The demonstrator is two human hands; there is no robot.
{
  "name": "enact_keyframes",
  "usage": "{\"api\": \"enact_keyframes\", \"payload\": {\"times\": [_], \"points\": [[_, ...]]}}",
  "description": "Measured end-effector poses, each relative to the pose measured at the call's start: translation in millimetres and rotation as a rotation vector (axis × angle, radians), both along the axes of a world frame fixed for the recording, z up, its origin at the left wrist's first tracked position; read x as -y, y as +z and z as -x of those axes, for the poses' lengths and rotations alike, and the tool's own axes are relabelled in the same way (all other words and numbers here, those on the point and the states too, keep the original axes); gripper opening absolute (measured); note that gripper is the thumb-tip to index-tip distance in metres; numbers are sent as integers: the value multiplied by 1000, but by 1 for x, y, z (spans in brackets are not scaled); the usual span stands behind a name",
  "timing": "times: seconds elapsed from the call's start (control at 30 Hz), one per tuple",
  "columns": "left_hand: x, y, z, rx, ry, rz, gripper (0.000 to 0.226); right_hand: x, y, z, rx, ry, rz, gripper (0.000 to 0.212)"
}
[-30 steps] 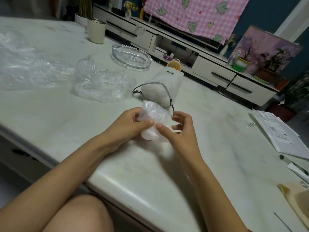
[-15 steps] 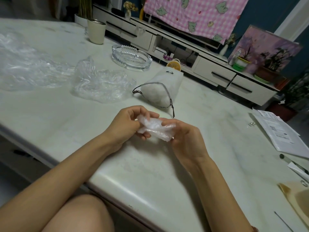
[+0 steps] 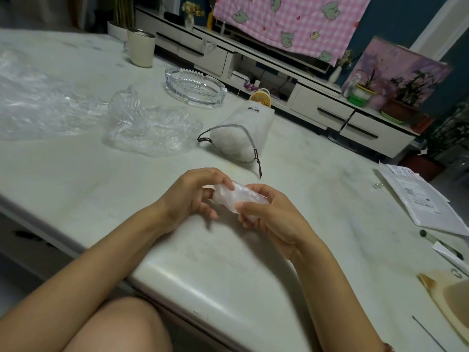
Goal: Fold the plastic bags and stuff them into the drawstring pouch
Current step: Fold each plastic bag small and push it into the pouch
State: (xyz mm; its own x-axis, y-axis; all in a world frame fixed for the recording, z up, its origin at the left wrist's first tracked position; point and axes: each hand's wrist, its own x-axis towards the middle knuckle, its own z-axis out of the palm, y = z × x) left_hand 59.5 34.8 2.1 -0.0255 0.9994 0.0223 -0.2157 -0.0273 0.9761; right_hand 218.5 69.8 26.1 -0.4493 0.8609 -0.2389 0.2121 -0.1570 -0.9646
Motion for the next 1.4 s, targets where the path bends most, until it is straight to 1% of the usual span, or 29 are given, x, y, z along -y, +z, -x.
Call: {"api": "enact_keyframes", "payload": {"times": [0.03,0.1,0.13,0.17,0.2,0.23,0.3,0.37,0.43,0.5,0.57,0.63,0.7,0.77,0.83,0.87,0.9,0.97,1.0,1.1,1.2,1.27,1.33,1.4], "points": [[0,-1,0,-32,17,-5,16,0,0,0,9,-13,-14,23],[-1,-5,-1,-143,80,-70,4,1,1,-1,15,7,-46,21],[-2,-6,0,-185,94,-105,3,1,2,-1,21,31,-63,24],[-2,-7,-1,-209,90,-125,6,1,2,-1,34,43,-82,32],[-2,-7,-1,-213,70,-139,7,0,2,-2,49,39,-104,36],[-1,-7,-1,-207,51,-147,9,0,3,-3,73,31,-138,34],[0,-6,-1,-162,55,-151,13,-2,3,-5,150,43,-211,18],[-1,-5,-2,-122,106,-157,15,-3,3,-7,196,83,-220,5],[-1,-4,-4,-110,158,-156,19,-3,3,-9,188,128,-194,4],[-1,-3,-4,-97,192,-141,14,-3,4,-10,178,183,-180,6],[-3,-5,-3,-136,200,-113,11,-3,1,-9,141,210,-181,10],[-3,-7,-2,-195,150,-60,8,-3,-2,-7,65,169,-192,15],[-3,-8,-3,-211,91,-3,13,-3,-6,-3,-13,104,-215,17],[-3,-6,-5,-154,54,31,22,-2,-9,0,-75,29,-225,16],[-4,-4,-5,-89,-10,56,41,-2,-10,3,-104,-31,-233,9],[-3,-3,-5,-96,-41,54,47,-1,-10,4,-116,-50,-237,6],[-2,-3,-5,-146,-58,35,46,-1,-11,5,-127,-64,-241,6],[-1,-3,-5,-265,-44,-7,33,-2,-11,6,-139,-83,-232,10],[-1,-5,-4,-283,-23,-16,27,-2,-10,6,-153,-79,-211,13],[-4,-9,-4,-264,54,-14,13,-1,-10,6,-195,-52,-139,15],[-7,-13,-8,-287,82,-11,7,-3,-13,6,-56,-140,-265,15],[-11,-13,-11,-347,102,-22,6,-7,-15,4,-4,-268,-315,22],[-23,-9,-9,-436,215,-72,6,-15,-15,0,-33,-361,-307,29],[-42,-2,0,-582,412,-195,7,-22,-13,-4,-61,-381,-296,29]]}}
